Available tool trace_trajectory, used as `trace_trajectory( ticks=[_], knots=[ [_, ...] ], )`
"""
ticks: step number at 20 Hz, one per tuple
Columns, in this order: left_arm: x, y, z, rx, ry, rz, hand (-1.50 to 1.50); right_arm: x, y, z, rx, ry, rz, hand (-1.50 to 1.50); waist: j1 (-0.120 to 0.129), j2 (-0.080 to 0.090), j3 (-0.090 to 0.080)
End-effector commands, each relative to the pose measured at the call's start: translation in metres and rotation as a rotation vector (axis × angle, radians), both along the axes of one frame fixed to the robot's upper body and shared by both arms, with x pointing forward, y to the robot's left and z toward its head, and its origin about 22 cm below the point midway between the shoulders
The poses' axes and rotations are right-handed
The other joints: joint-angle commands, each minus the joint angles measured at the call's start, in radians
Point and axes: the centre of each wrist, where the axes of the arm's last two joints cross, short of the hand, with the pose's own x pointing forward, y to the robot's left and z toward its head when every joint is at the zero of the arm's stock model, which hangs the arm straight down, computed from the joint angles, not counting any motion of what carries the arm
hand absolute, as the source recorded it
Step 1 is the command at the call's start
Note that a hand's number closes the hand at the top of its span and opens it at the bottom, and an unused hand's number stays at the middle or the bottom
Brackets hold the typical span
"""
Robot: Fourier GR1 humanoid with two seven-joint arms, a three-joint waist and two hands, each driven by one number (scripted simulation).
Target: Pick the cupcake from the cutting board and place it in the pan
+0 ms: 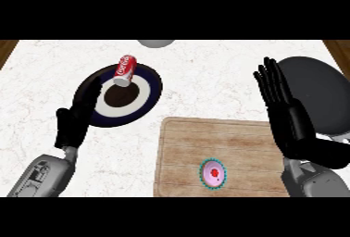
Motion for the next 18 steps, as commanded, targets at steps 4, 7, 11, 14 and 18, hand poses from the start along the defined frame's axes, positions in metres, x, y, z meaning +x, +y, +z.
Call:
trace_trajectory(
  ticks=[4,7,11,14,18],
  knots=[
    [0.002,0.018,0.02,-0.103,-0.053,0.081,0.0,0.008,-0.008,0.041,0.034,-0.063,0.28,1.5,0.054,-0.023,-0.019],
    [0.004,0.01,0.023,-0.191,-0.009,0.11,0.0,0.007,-0.041,0.039,-0.357,0.029,0.195,1.5,0.034,-0.028,-0.022],
    [-0.018,0.031,0.019,-0.216,0.007,0.165,0.0,-0.048,-0.066,0.019,-0.404,-0.133,0.186,1.5,0.009,-0.034,-0.018],
    [-0.023,0.021,0.037,-0.206,-0.009,0.139,0.0,-0.067,-0.096,0.036,-0.504,-0.071,0.124,-1.5,0.013,-0.033,-0.019],
    [-0.01,0.014,0.042,-0.222,-0.012,0.129,0.0,-0.063,-0.114,0.037,-0.654,-0.127,0.174,-1.5,0.026,-0.023,-0.019]
  ],
)
